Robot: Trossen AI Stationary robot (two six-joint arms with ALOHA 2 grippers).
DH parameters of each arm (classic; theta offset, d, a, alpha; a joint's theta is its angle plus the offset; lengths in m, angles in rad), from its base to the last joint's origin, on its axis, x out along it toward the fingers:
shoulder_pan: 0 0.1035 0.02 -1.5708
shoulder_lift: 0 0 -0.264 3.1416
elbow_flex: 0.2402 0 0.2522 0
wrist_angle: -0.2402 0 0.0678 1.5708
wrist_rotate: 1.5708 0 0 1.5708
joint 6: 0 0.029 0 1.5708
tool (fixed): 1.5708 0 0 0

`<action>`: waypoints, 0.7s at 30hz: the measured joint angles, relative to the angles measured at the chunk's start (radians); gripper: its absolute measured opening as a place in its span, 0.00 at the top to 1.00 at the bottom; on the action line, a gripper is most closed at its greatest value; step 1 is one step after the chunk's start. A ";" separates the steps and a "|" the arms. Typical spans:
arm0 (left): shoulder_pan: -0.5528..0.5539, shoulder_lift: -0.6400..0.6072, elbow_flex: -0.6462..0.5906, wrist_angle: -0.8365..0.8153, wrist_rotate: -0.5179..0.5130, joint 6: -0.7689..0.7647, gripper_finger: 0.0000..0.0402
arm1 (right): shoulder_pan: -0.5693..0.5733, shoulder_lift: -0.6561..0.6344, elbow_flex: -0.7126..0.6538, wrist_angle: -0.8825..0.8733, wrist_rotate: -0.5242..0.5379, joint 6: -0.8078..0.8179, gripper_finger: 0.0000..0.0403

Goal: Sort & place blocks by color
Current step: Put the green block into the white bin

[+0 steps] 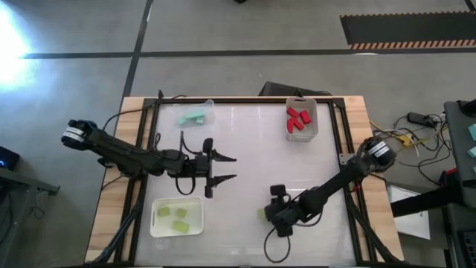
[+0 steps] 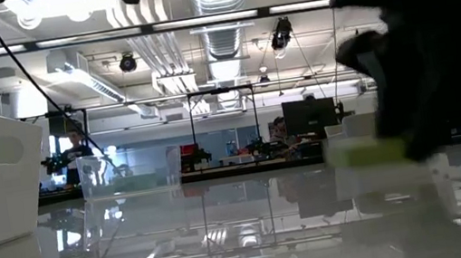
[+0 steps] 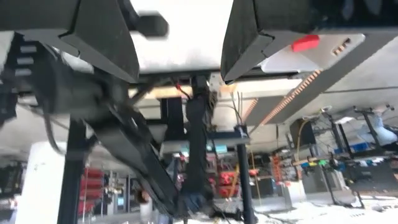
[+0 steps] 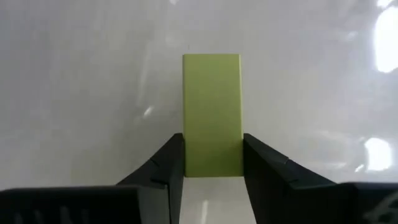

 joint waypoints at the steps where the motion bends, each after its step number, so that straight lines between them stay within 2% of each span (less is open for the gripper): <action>1: -0.004 0.010 -0.004 0.002 0.000 0.000 0.47 | -0.003 -0.027 -0.014 0.012 0.036 -0.022 0.71; 5: -0.017 0.045 -0.013 0.016 0.005 0.004 0.47 | -0.031 -0.156 -0.102 0.086 0.151 -0.109 0.72; 7: -0.017 0.066 -0.014 0.031 0.006 0.009 0.47 | -0.057 -0.225 -0.167 0.211 0.170 -0.172 0.72; 9: -0.017 0.080 -0.022 0.051 0.006 0.009 0.47 | -0.084 -0.294 -0.243 0.411 0.171 -0.255 0.72; 11: -0.016 0.098 -0.021 0.088 0.009 0.009 0.47 | -0.113 -0.351 -0.329 0.639 0.130 -0.335 0.72; 13: -0.018 0.108 -0.021 0.097 0.010 0.009 0.47 | -0.150 -0.385 -0.414 0.856 0.039 -0.394 0.72; 17: -0.018 0.123 -0.016 0.105 0.012 0.009 0.47 | -0.217 -0.398 -0.542 1.282 -0.099 -0.453 0.72; 19: -0.018 0.130 -0.019 0.141 0.012 0.004 0.47 | -0.247 -0.381 -0.573 1.453 -0.136 -0.463 0.72; 21: -0.019 0.140 -0.020 0.173 0.012 0.002 0.47 | -0.272 -0.354 -0.580 1.552 -0.147 -0.466 0.72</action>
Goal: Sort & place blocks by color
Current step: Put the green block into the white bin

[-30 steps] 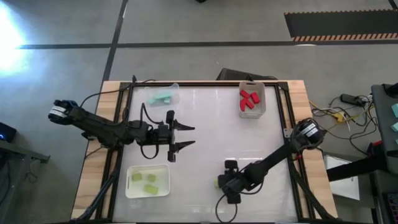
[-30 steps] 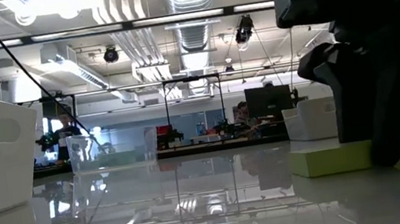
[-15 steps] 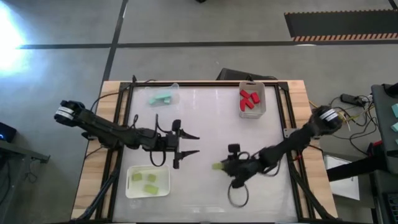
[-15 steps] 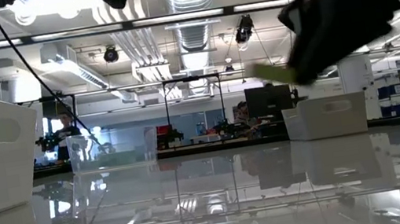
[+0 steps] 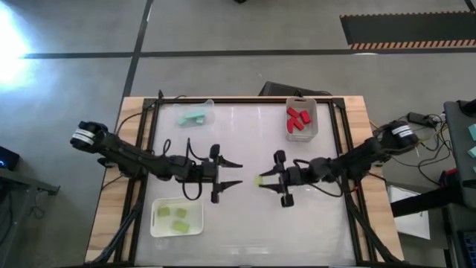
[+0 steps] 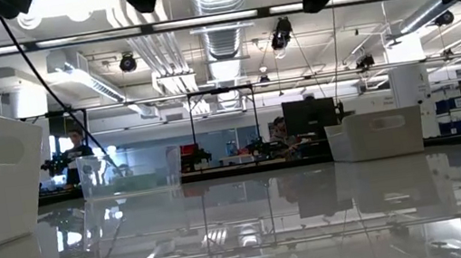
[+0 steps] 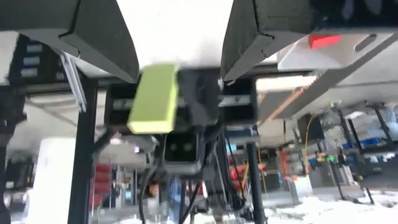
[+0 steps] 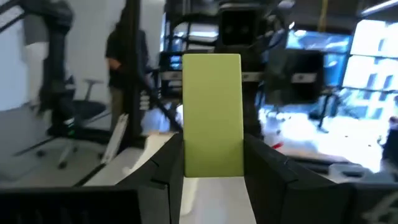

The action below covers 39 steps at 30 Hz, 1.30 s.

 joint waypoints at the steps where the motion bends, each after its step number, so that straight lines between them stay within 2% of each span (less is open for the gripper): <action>1: -0.001 0.010 0.001 0.024 0.000 -0.001 0.47 | -0.009 0.010 0.000 0.031 0.000 -0.007 0.72; 9: -0.002 0.145 0.003 0.316 0.001 -0.001 0.47 | -0.059 0.085 0.085 0.059 -0.040 -0.049 0.72; 17: -0.002 0.262 0.022 0.519 -0.024 -0.001 0.47 | -0.075 0.118 0.115 0.050 -0.055 -0.050 0.72; 23: 0.003 0.275 0.022 0.554 -0.054 0.005 0.49 | -0.079 0.119 0.117 0.052 -0.051 -0.058 0.72; 32: 0.013 0.274 0.022 0.554 -0.056 0.022 0.70 | -0.087 0.119 0.117 0.051 -0.038 -0.046 0.72; 39: 0.013 0.273 0.022 0.550 -0.071 0.010 0.70 | -0.096 0.119 0.117 0.045 -0.041 -0.036 0.72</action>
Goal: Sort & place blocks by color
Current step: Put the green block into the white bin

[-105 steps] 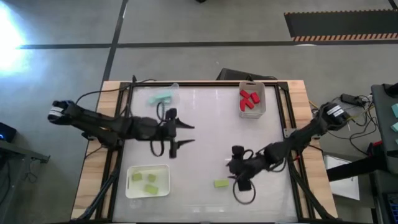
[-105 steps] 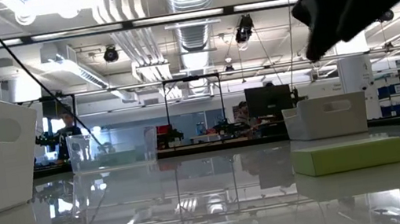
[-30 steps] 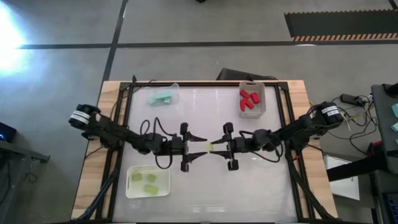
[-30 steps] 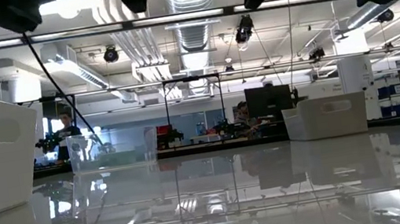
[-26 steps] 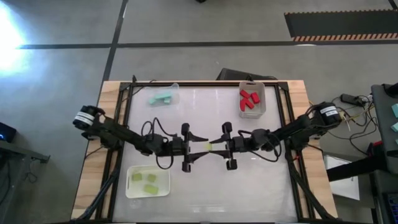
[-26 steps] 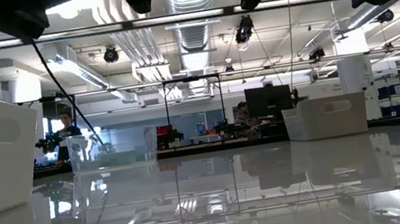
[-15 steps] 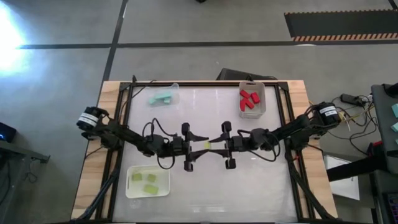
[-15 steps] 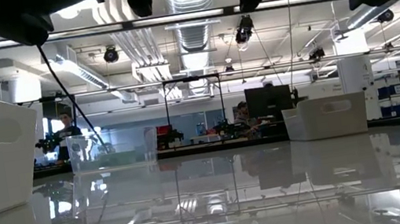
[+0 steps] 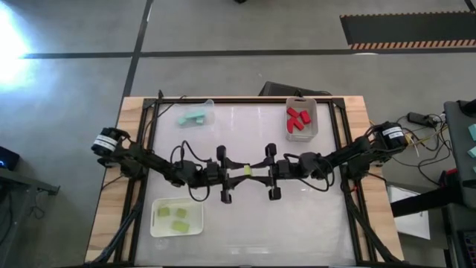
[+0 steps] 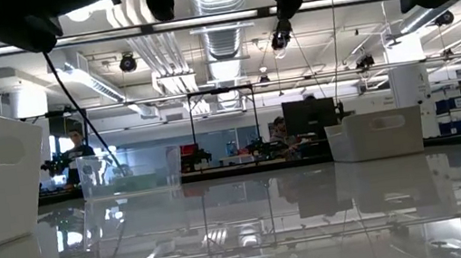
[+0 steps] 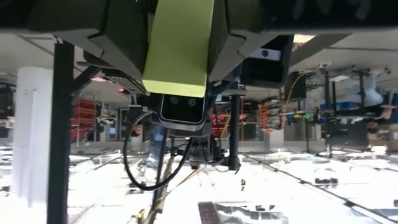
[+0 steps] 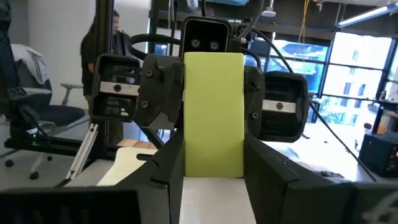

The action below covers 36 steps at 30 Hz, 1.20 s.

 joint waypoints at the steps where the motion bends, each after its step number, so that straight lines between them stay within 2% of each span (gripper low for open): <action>1: 0.000 0.000 0.000 0.000 -0.012 -0.005 0.70 | -0.002 0.000 0.000 -0.001 0.000 0.010 0.71; 3: -0.001 -0.006 0.000 -0.008 -0.032 -0.015 0.70 | -0.003 -0.004 0.000 -0.009 0.005 0.012 0.64; 7: -0.003 -0.029 -0.001 -0.032 -0.068 -0.027 0.70 | -0.002 -0.021 0.000 -0.028 0.021 0.016 0.40; 11: -0.003 -0.092 -0.001 -0.186 -0.106 -0.088 0.70 | -0.002 -0.082 0.000 -0.118 0.050 0.023 0.24; 14: -0.003 -0.158 0.001 -0.365 -0.158 -0.142 0.70 | -0.002 -0.148 0.000 -0.219 0.058 0.027 0.19; 17: -0.001 -0.242 0.026 -0.600 -0.180 -0.179 0.70 | -0.002 -0.223 0.000 -0.338 0.077 0.031 0.18; 21: -0.002 -0.349 0.118 -1.083 -0.175 -0.354 0.70 | -0.002 -0.308 -0.001 -0.488 0.104 0.045 0.20; 24: -0.004 -0.390 0.226 -1.516 -0.063 -0.568 0.70 | -0.002 -0.347 -0.002 -0.562 0.106 0.058 0.22; 28: -0.021 -0.376 0.372 -1.928 0.186 -0.770 0.70 | -0.002 -0.355 -0.003 -0.567 0.106 0.056 0.25; 30: -0.042 -0.355 0.424 -2.031 0.319 -0.797 0.70 | -0.002 -0.351 -0.003 -0.567 0.106 0.056 0.26; 32: -0.080 -0.330 0.457 -2.115 0.409 -0.798 0.70 | -0.002 -0.340 -0.003 -0.569 0.106 0.057 0.27; 34: -0.122 -0.305 0.468 -2.165 0.460 -0.798 0.70 | -0.002 -0.327 -0.003 -0.574 0.106 0.057 0.28; 36: -0.163 -0.273 0.465 -2.226 0.467 -0.800 0.70 | -0.002 -0.313 -0.003 -0.575 0.106 0.057 0.28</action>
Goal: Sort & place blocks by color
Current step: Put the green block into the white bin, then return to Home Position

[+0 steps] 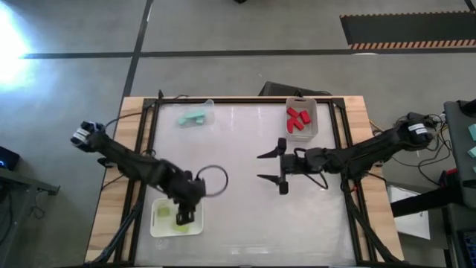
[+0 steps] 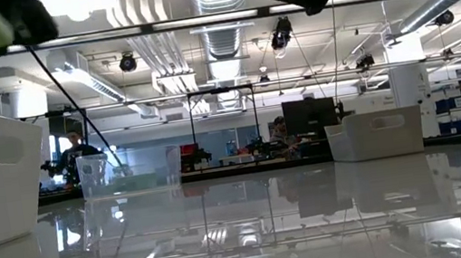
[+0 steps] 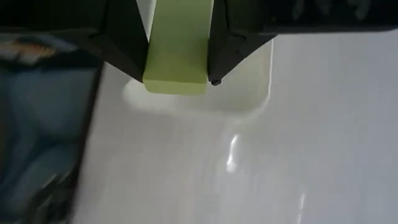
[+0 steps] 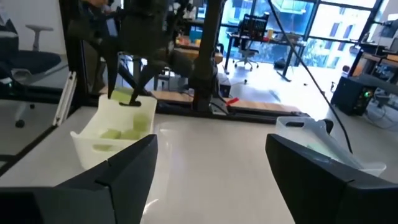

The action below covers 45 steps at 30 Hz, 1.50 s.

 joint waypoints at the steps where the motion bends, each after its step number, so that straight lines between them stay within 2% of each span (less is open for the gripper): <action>1: -0.019 0.019 -0.002 -0.021 -0.001 -0.002 0.71 | 0.000 0.006 0.000 0.001 0.000 -0.001 0.28; 9: -0.152 0.158 -0.018 -0.062 0.004 -0.016 0.71 | 0.000 0.010 0.002 0.002 0.025 -0.003 0.29; 16: -0.185 0.206 -0.064 -0.065 -0.002 -0.073 0.70 | 0.000 0.011 0.003 0.003 0.024 0.000 0.29; 23: -0.188 0.220 -0.065 -0.063 -0.003 -0.075 0.52 | 0.000 0.011 0.003 0.002 0.024 0.000 0.29; 29: -0.188 0.210 -0.041 -0.064 -0.005 -0.067 0.50 | 0.001 0.010 -0.011 0.001 0.024 -0.046 0.29; 31: -0.188 0.198 -0.016 -0.060 -0.038 -0.037 0.53 | 0.002 0.006 -0.019 0.000 0.023 -0.070 0.29; 33: -0.188 0.180 0.010 -0.041 -0.124 0.031 0.58 | 0.002 0.001 -0.028 0.001 0.023 -0.092 0.29; 37: -0.188 0.117 0.015 0.066 -0.400 0.248 0.72 | 0.002 -0.003 -0.049 -0.001 0.023 -0.157 0.30; 39: -0.181 0.065 -0.014 0.151 -0.494 0.361 0.82 | 0.002 -0.010 -0.061 -0.001 0.022 -0.191 0.32; 42: -0.148 -0.027 -0.097 0.323 -0.533 0.520 0.95 | 0.002 -0.034 -0.086 0.002 0.022 -0.228 0.36; 45: -0.102 -0.131 -0.218 0.510 -0.540 0.633 0.98 | 0.000 -0.069 -0.116 0.002 0.022 -0.236 0.41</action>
